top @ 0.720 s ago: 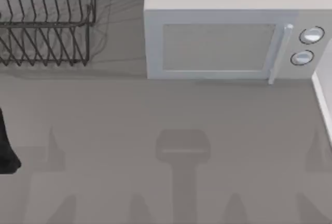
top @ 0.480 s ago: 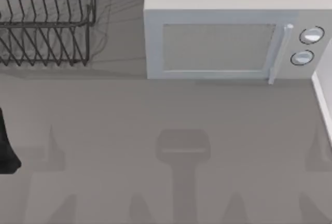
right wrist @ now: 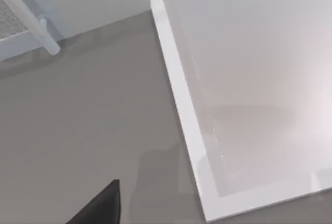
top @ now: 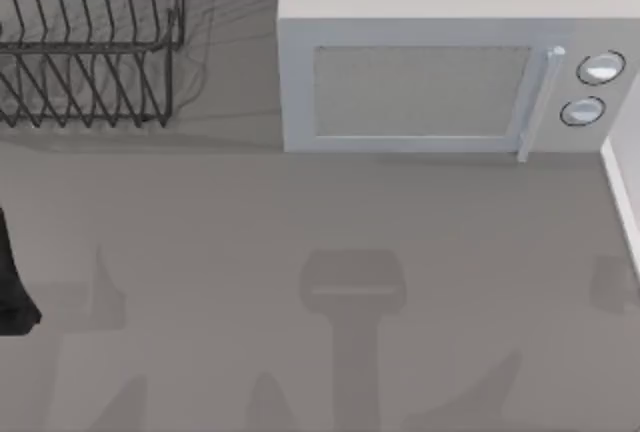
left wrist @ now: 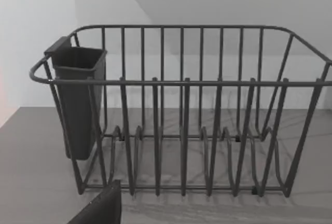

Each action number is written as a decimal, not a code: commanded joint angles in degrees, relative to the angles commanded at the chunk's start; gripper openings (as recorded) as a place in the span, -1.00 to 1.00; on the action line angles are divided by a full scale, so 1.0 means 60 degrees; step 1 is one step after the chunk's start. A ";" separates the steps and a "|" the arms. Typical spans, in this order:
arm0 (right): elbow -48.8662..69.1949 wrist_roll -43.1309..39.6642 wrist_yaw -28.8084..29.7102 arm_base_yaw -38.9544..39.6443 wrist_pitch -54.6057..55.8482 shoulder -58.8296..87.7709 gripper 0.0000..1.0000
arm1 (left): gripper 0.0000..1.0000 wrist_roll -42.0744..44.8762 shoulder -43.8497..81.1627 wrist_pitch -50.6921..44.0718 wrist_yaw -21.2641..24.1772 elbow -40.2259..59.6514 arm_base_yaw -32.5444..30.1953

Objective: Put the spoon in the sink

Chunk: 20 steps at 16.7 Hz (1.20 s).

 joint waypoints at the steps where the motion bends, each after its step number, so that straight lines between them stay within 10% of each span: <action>1: 0.0501 0.0427 -0.0005 -0.0057 -0.0634 0.0925 1.00 | 1.00 0.0000 0.0000 0.0000 0.0000 0.0000 0.0000; 10: 0.4315 0.3560 0.0025 -0.0515 -0.5196 0.7071 1.00 | 1.00 0.0000 0.0000 0.0000 0.0000 0.0000 0.0000; 20: 0.4798 0.4027 0.0043 -0.0553 -0.5647 0.7948 1.00 | 1.00 0.0000 0.0000 0.0000 0.0000 0.0000 0.0000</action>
